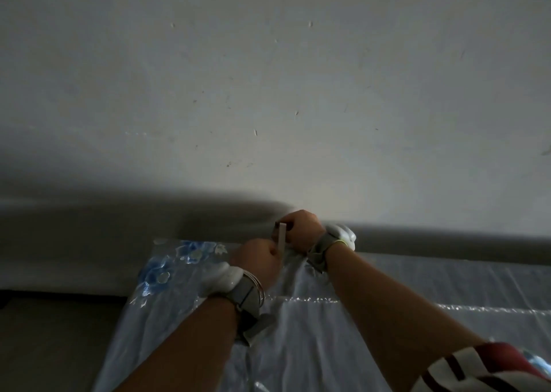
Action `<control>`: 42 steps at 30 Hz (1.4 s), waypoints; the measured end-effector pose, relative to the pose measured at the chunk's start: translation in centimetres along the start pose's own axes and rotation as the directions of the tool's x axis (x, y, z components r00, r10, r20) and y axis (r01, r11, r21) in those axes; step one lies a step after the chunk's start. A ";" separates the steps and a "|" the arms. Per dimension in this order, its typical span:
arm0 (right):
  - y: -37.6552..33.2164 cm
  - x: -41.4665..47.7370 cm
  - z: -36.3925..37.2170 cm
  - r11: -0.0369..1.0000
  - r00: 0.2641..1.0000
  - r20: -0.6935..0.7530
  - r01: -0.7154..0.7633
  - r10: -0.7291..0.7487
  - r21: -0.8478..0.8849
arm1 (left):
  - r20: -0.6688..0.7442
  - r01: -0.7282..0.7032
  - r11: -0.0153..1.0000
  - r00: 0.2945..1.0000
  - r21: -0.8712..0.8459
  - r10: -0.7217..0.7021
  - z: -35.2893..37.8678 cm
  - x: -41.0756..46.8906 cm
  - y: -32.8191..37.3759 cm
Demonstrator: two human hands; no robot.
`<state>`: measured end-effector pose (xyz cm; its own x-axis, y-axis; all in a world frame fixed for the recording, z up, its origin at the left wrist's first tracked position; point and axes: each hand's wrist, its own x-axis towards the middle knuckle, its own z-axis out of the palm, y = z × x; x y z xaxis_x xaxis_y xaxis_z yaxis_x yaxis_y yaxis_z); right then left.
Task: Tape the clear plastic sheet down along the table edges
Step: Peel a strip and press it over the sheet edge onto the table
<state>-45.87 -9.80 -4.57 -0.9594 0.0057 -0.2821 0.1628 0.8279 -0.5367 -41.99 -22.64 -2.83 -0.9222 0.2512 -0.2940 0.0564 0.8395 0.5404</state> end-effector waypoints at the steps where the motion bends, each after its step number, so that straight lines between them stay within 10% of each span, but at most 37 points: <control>1: 0.1 0.1 0.1 1.000 1.000 0.021 -0.019 0.020 -0.009 | 0.011 -0.006 1.000 1.000 0.012 0.006 0.1 0.2 0.0; 10: 0.2 0.9 -0.5 0.981 0.937 0.290 -0.191 0.193 -0.033 | 0.179 -0.046 0.977 0.984 0.206 0.009 -0.5 1.2 1.0; 16: 0.6 0.7 -0.1 0.996 0.988 0.149 -0.056 0.045 0.074 | -0.264 -0.109 0.906 0.936 0.409 0.232 -0.2 1.3 -3.1; 22: 1.0 -0.7 0.2 0.981 0.988 -0.144 -0.023 0.051 0.191 | -0.259 -0.066 0.878 0.942 0.475 0.211 1.7 1.5 -5.1; 42: -0.1 -1.6 -0.3 0.996 0.998 -0.036 -0.058 0.061 0.069 | -0.296 -0.051 0.863 0.928 0.503 0.228 1.9 1.9 -5.2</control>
<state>-44.43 -9.67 -3.81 -0.9553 0.0760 -0.2857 0.2337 0.7858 -0.5726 -43.29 -25.61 -7.75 -0.9559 0.2813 0.0839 0.2881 0.9538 0.0847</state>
